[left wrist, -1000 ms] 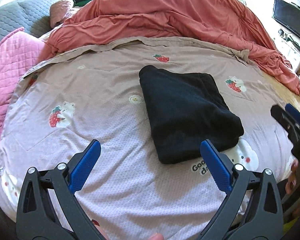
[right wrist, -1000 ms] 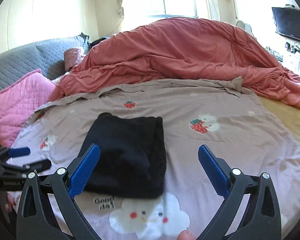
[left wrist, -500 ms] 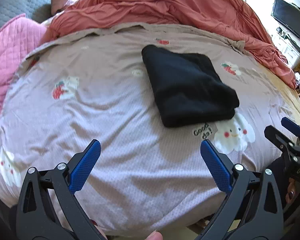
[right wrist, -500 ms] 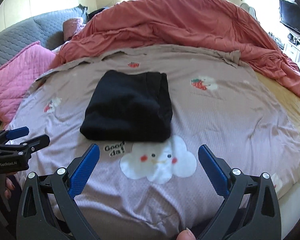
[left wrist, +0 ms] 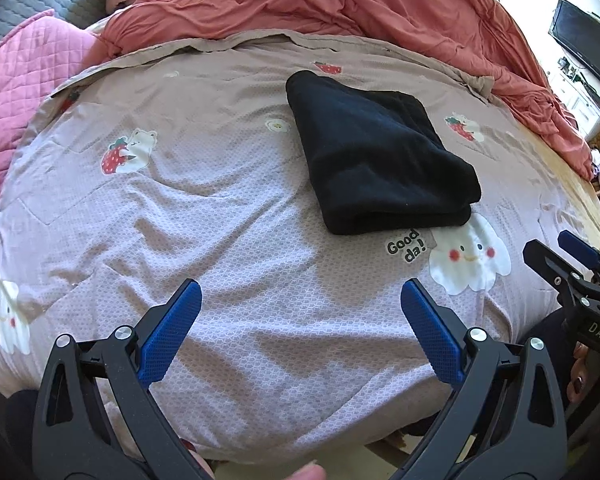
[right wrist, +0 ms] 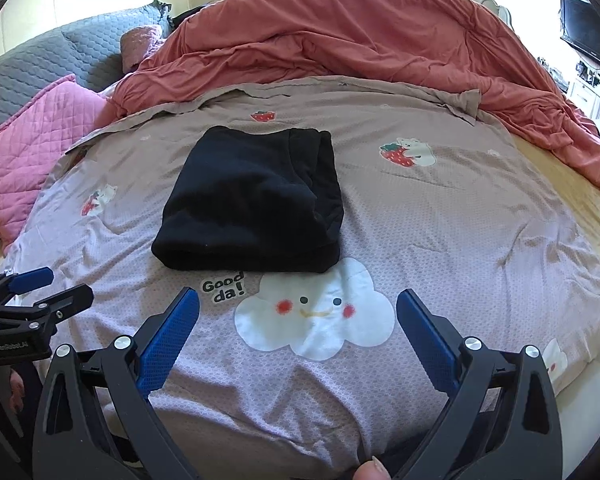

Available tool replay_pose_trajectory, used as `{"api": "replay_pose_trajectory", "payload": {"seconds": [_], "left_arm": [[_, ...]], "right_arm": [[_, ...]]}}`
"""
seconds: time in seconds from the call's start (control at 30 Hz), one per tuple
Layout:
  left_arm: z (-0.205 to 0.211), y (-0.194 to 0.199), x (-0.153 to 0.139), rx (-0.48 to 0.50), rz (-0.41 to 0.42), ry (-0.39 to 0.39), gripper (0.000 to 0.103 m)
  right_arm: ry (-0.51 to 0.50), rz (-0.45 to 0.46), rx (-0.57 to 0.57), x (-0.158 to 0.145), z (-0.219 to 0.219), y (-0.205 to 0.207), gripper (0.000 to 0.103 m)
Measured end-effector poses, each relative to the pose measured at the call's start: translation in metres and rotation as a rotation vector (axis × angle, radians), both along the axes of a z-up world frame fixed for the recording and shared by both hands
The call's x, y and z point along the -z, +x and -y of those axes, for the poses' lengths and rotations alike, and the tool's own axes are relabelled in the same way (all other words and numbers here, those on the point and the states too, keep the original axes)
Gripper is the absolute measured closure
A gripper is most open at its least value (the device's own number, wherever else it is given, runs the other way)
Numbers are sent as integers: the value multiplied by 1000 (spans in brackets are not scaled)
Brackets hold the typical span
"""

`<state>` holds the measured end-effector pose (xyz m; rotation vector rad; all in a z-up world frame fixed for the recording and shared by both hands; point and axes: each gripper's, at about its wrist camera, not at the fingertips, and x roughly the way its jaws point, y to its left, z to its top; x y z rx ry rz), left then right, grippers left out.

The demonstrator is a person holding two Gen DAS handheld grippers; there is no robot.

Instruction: Fold small clothes

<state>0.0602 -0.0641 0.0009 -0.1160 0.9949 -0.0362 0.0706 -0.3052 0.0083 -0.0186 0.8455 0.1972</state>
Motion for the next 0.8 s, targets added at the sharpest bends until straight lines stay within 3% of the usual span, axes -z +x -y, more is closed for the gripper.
{"api": "replay_pose_trajectory", "payload": {"seconds": [0.8], "left_arm": [[-9, -3, 0, -40, -19, 0, 9]], "right_arm": [[-10, 5, 7, -3, 4, 2, 5]]}}
